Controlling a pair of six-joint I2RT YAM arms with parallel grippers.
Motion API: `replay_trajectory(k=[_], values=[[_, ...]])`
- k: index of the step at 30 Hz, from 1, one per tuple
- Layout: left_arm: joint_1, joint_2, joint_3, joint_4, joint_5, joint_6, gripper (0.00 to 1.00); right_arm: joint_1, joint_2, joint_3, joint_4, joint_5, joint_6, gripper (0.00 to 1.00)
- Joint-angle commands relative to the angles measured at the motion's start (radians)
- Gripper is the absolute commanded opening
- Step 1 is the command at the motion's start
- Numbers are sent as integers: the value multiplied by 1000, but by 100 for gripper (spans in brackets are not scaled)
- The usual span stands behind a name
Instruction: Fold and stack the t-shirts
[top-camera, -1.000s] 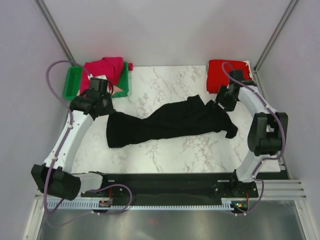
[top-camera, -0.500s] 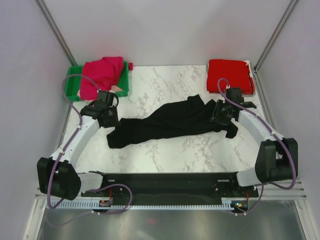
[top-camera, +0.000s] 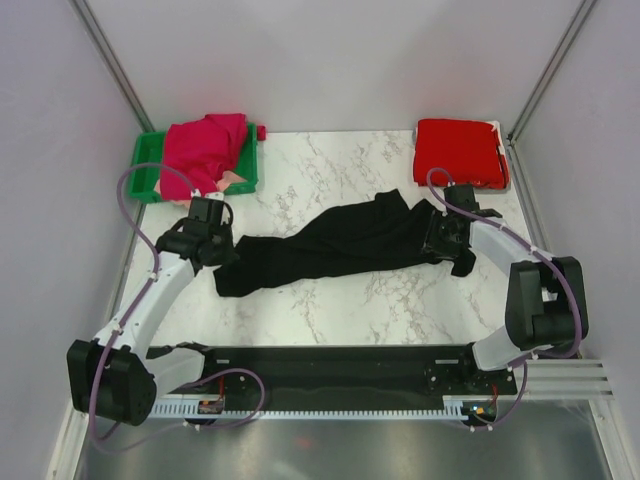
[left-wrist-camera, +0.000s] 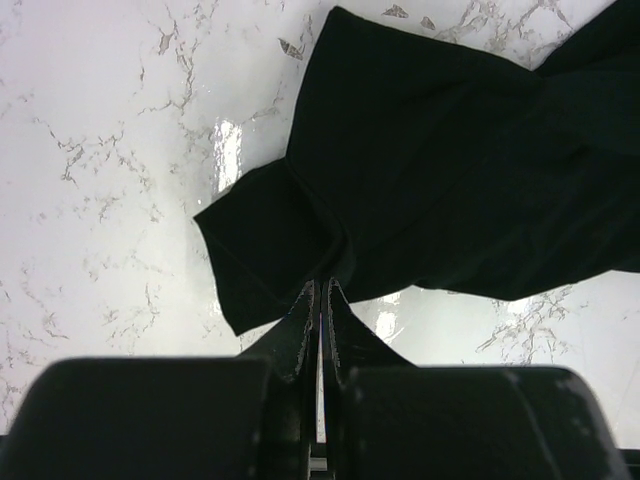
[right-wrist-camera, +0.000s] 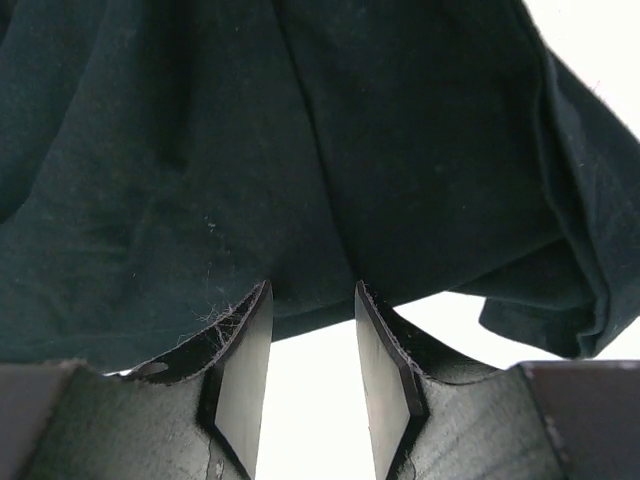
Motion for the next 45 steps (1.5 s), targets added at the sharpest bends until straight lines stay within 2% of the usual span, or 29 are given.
replay_trajectory(k=[1, 14, 23, 26, 29, 31, 32, 37, 41, 45], values=[[4, 1, -3, 47, 10, 38, 2, -1, 6, 19, 52, 25, -20, 46], [4, 10, -1, 52, 14, 41, 2, -1, 49, 47, 53, 99, -45, 46], [4, 19, 0, 55, 13, 43, 2, -1, 40, 18, 89, 10, -43, 39], [4, 18, 2, 55, 10, 43, 2, -1, 39, 15, 96, -10, -42, 27], [4, 19, 2, 55, 7, 43, 2, 1, 36, 15, 98, -21, -42, 20], [4, 18, 0, 56, 5, 43, 2, -1, 31, 12, 99, -28, -40, 10], [4, 18, 2, 55, 4, 43, 2, -1, 31, 10, 100, -33, -40, 1], [4, 24, 17, 57, 1, 43, 2, -1, -32, 8, 89, -90, -16, 0], [4, -10, 147, -19, 16, 29, 2, -2, -151, 139, -6, -102, 20, 0], [4, -65, 426, -107, 44, 26, 2, -5, -286, 388, -189, -76, 34, 0]])
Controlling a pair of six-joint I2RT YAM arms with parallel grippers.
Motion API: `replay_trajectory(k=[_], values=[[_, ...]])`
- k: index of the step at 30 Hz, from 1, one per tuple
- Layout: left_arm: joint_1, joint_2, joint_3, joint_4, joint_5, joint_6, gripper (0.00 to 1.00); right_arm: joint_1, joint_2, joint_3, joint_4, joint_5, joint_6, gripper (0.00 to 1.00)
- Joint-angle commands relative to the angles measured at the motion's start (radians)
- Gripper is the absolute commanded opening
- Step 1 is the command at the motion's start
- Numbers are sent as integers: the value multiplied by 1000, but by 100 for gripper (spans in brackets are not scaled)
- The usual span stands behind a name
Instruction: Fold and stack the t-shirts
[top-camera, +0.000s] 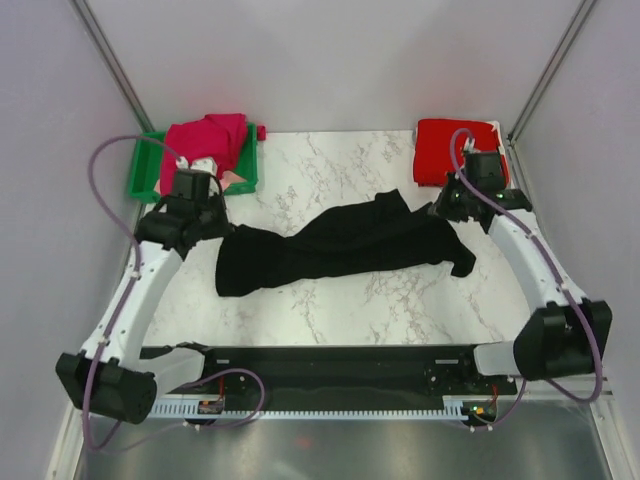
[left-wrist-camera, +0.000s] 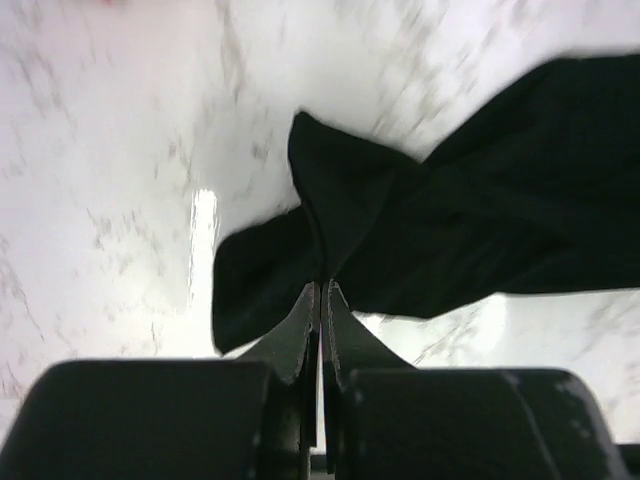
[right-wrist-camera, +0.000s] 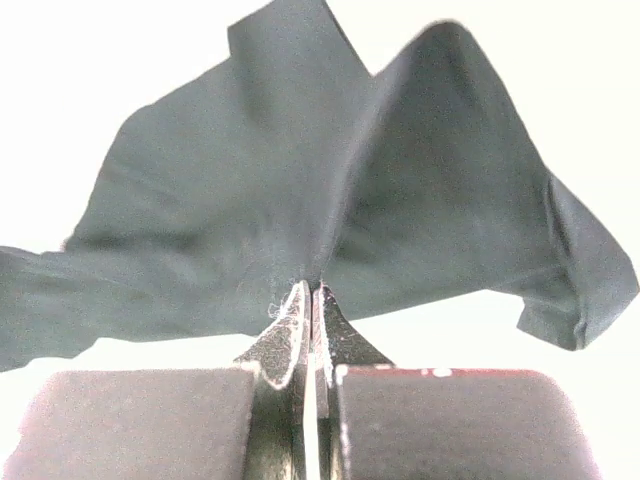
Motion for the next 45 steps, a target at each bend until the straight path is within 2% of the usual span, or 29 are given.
replay_trajectory(k=[1, 2, 4, 5, 8, 11, 15, 21, 28, 35, 38, 43, 45], values=[[4, -76, 277, -51, 26, 26, 2, -6, -148, 308, -120, 17, 26, 0], [4, -76, 396, -100, 33, 29, 2, -7, -164, 366, -178, 31, 27, 0], [4, -75, 515, -141, 52, 44, 2, -7, -219, 511, -218, 63, 35, 0], [4, -78, 624, -170, 69, 44, 2, -9, -237, 553, -247, 92, 40, 0], [4, -87, 814, -204, 138, 54, 2, -9, -317, 702, -298, 140, 46, 0], [-16, -117, 888, -191, 196, 51, 2, -7, -365, 820, -316, 161, 46, 0], [-17, -206, 918, -126, 310, 40, 2, -9, -480, 949, -310, 284, 29, 0], [-17, -265, 1063, -69, 397, 51, 2, 3, -615, 989, -227, 382, 3, 0], [-17, -244, 1230, -25, 335, 69, 2, 25, -617, 1076, -172, 471, -22, 0], [-17, -127, 1261, 121, 284, 69, 2, 52, -482, 1090, -160, 569, -78, 0], [-17, -56, 1205, 122, 254, 69, 2, 59, -402, 1041, -184, 573, -60, 0], [-16, 37, 899, 234, 206, 74, 2, 59, -319, 720, -143, 553, -25, 0], [-8, 75, 827, 263, 192, 78, 2, 59, -245, 593, -123, 554, -19, 0]])
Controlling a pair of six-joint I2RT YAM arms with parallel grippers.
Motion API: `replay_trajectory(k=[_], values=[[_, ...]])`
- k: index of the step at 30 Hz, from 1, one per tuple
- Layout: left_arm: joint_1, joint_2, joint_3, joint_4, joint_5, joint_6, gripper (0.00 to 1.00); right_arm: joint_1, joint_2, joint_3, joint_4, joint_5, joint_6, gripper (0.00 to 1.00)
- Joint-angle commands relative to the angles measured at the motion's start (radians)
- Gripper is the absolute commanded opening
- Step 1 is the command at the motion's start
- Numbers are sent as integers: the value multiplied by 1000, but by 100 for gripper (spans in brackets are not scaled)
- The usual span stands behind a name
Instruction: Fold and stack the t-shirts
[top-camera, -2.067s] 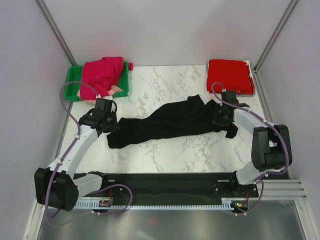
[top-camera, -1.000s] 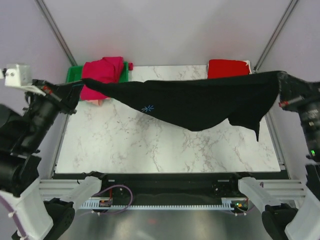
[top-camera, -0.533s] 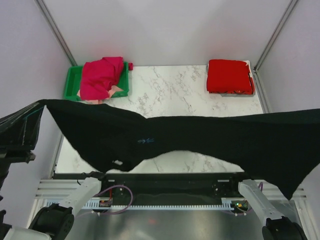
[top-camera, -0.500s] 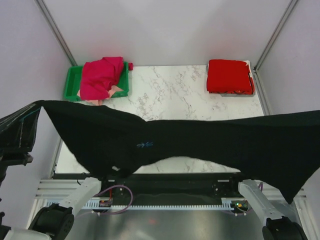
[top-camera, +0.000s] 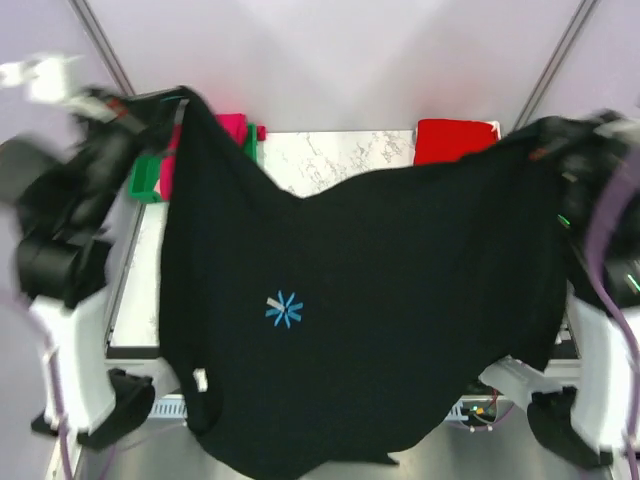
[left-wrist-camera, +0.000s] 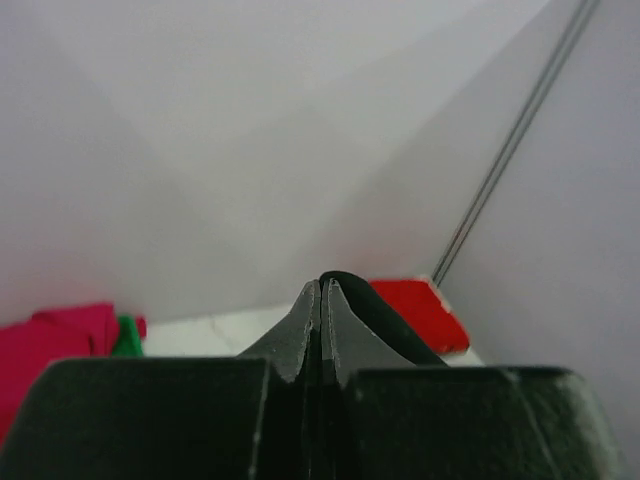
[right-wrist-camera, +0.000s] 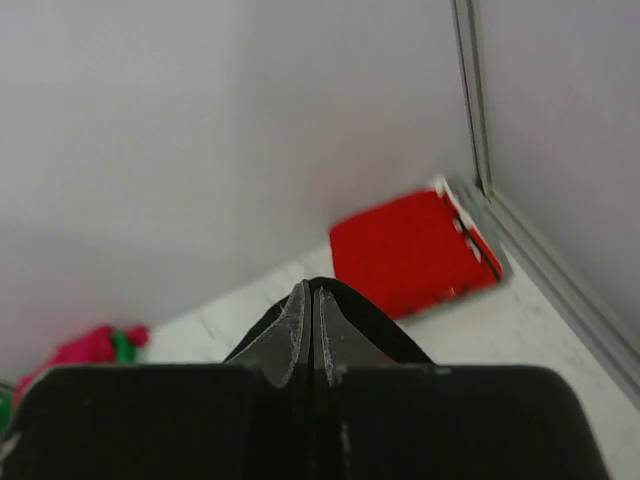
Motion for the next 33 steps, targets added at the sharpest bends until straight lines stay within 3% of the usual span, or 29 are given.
replay_trajectory(k=[1, 6, 8, 9, 11, 12, 13, 14, 15, 16, 20, 25, 29, 33], values=[[24, 172, -174, 75, -58, 49, 2, 2, 147, -201, 2, 35, 24, 0], [93, 421, -305, 226, 17, 40, 2, -9, 321, -471, 143, 156, 85, 0], [113, 634, -236, 221, 33, 12, 2, -30, 446, -499, 168, 205, 137, 0], [127, 709, -124, 204, 46, 0, 2, -41, 497, -496, 165, 218, 154, 0], [130, 975, 62, 58, 103, -22, 12, -79, 653, -464, 140, 224, 197, 0], [127, 1066, 165, -1, 140, -25, 19, -97, 701, -447, 122, 206, 209, 23], [122, 1132, 345, -43, 193, -46, 39, -113, 776, -434, 114, 180, 211, 41], [118, 1211, 402, -98, 206, -52, 59, -137, 795, -425, 113, 129, 211, 63], [103, 1214, 430, -106, 202, -52, 76, -140, 808, -424, 114, 115, 203, 87], [90, 1201, 406, -106, 173, -40, 99, -139, 798, -430, 117, 111, 197, 89], [47, 1046, 212, -103, 90, 10, 100, -125, 649, -544, 162, 83, 173, 91], [14, 742, -186, -88, -27, 7, 100, -20, 442, -655, 188, -23, 142, 92], [-12, 537, -502, -31, -73, -35, 98, 11, 417, -768, 228, -199, 157, 91], [-28, 393, -832, 35, -91, -97, 96, 17, 524, -789, 258, -314, 136, 91]])
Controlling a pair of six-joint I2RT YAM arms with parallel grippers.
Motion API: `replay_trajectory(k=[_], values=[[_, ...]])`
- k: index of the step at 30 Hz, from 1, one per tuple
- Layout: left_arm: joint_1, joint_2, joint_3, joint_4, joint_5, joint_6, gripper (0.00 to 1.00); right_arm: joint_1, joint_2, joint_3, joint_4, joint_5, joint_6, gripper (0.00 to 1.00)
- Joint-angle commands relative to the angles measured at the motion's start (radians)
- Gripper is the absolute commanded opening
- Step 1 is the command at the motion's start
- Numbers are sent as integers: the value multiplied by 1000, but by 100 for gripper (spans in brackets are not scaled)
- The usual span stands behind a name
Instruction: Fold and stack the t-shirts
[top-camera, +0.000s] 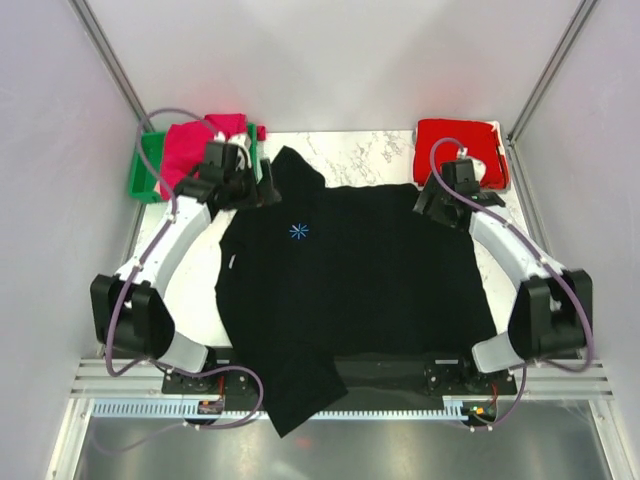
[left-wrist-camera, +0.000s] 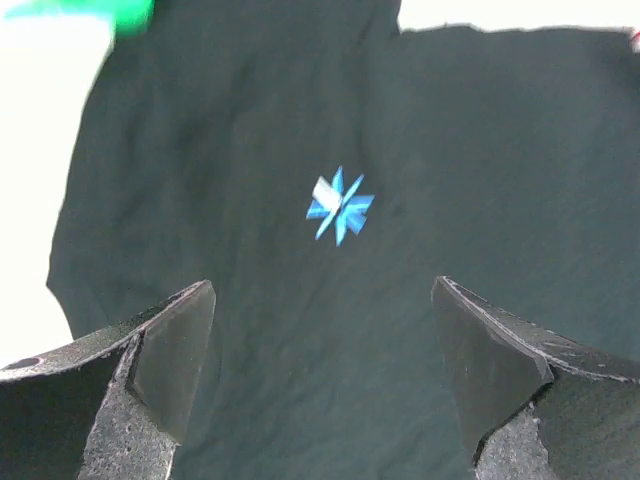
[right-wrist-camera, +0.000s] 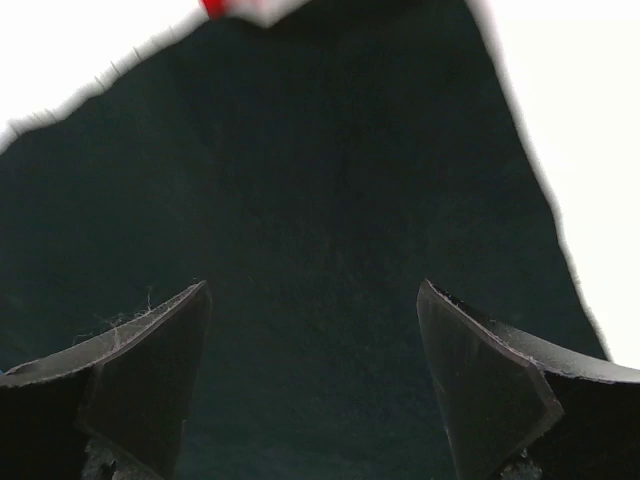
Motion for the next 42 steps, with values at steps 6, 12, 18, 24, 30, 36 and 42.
replay_trajectory(k=[6, 12, 18, 24, 30, 36, 42], values=[[-6, -36, -443, 182, -66, -131, 94, 0, 351, 87, -48, -153, -57, 90], [-6, 220, -383, 208, -104, -157, 87, -2, 512, 188, -66, -91, -62, 90], [11, 459, -142, 139, -186, -168, 76, -11, 730, 419, -89, -87, -74, 89], [54, 629, 206, 16, -147, -151, 74, -17, 919, 793, -212, -101, -98, 89], [43, 482, 236, -18, -112, -121, 86, -17, 783, 762, -229, -140, -92, 90], [-38, 35, -57, -64, -220, -139, 90, -17, 528, 625, -241, -183, -120, 95], [-215, -429, -469, -186, -270, -382, 85, -19, 200, 409, -267, -144, -103, 98]])
